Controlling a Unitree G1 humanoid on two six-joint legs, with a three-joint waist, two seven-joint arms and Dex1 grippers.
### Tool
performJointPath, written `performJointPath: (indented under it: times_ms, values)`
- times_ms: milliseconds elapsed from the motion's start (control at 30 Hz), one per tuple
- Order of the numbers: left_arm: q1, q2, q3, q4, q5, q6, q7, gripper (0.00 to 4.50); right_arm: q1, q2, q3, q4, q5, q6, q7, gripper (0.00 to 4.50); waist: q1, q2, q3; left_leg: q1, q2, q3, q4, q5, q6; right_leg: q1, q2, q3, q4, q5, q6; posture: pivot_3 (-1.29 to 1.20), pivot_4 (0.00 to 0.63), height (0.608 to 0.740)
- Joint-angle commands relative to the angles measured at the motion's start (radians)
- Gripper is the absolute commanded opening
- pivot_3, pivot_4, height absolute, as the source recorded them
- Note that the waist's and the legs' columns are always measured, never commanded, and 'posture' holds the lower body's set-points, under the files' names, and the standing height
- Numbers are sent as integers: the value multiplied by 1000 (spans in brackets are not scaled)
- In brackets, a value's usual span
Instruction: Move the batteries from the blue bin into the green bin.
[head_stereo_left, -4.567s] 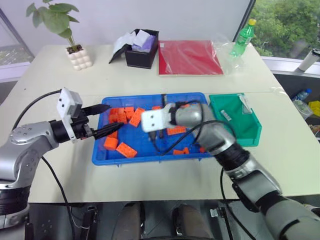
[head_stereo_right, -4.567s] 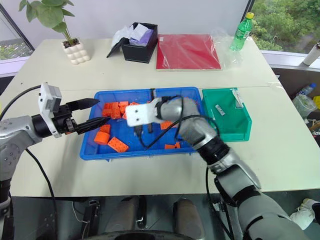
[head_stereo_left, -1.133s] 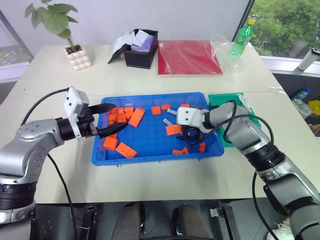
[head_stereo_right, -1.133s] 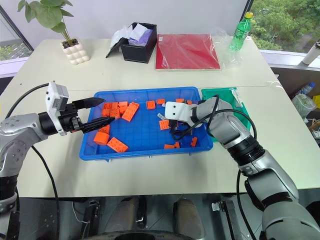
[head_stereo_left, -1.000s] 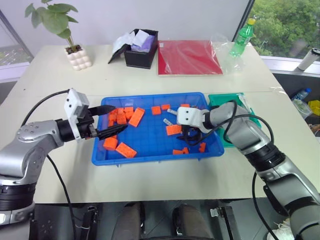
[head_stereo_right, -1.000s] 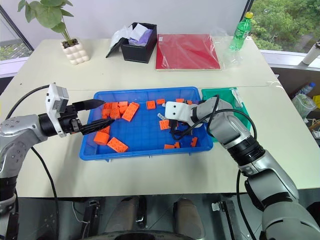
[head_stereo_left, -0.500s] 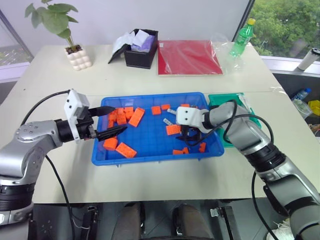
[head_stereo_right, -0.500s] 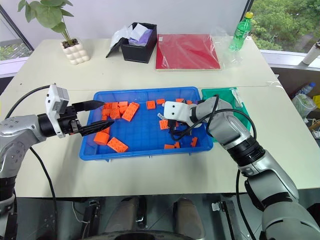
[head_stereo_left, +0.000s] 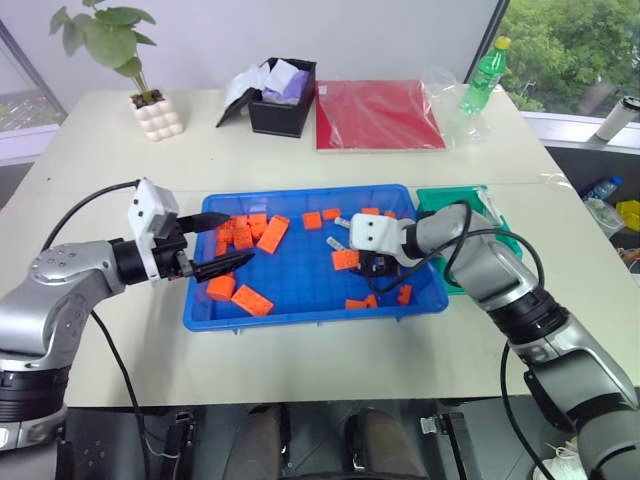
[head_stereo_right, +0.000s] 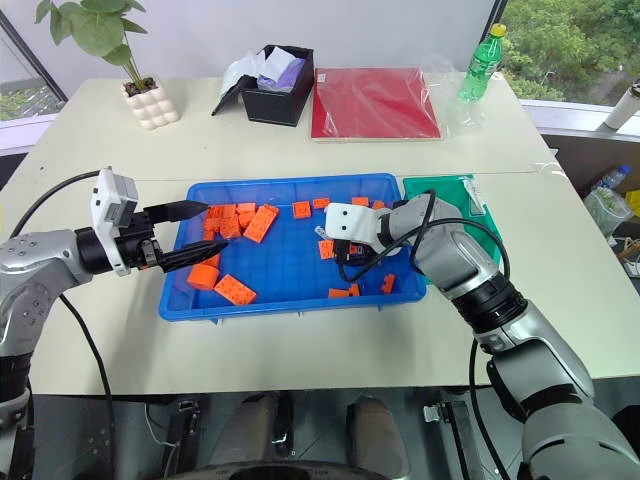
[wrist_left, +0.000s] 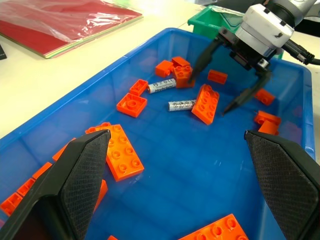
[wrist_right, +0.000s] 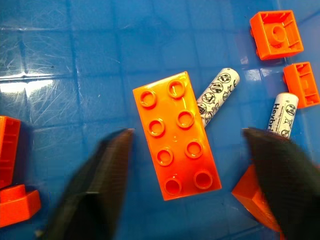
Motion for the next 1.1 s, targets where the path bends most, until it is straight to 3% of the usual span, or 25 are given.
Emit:
performJointPath:
  times_ms: [33, 167, 767, 867, 1067, 1100]
  values:
    - [-3, 4, 19, -16, -1, -22, 2, 4500, -5, 2, -32, -27, 8, 0, -5, 1843, 0, 0, 0, 0, 0, 0, 0, 0, 0, 0, 0, 0, 0, 0, 0, 0, 150, 740]
    - [-5, 5, 18, -14, -2, -25, 1, 4500, -4, 0, -30, -28, 1, -3, -6, 16, 0, 0, 0, 0, 0, 0, 0, 0, 0, 0, 0, 0, 0, 0, 0, 0, 150, 740]
    - [2, 8, 22, -19, -3, -25, 3, 4500, -1, -4, -43, -77, 16, 32, 13, 16, 0, 0, 0, 0, 0, 0, 0, 0, 0, 0, 0, 0, 0, 0, 0, 0, 150, 740]
    - [3, 8, 21, -17, -1, -26, 2, 4500, -4, -7, -54, -86, 23, 55, 13, 836, 1, 0, 0, 0, 0, 0, 0, 0, 0, 0, 0, 0, 0, 0, 0, 0, 150, 740]
    - [10, 6, 21, -20, -1, -26, 6, 4500, -27, 4, -80, -147, 70, 179, 36, 3608, 0, 0, 0, 0, 0, 0, 0, 0, 0, 0, 0, 0, 0, 0, 0, 0, 150, 740]
    - [11, 5, 20, -20, -1, -26, 7, 4500, -28, 11, -88, -155, 86, 217, 37, 3608, 0, 0, 0, 0, 0, 0, 0, 0, 0, 0, 0, 0, 0, 0, 0, 0, 150, 740]
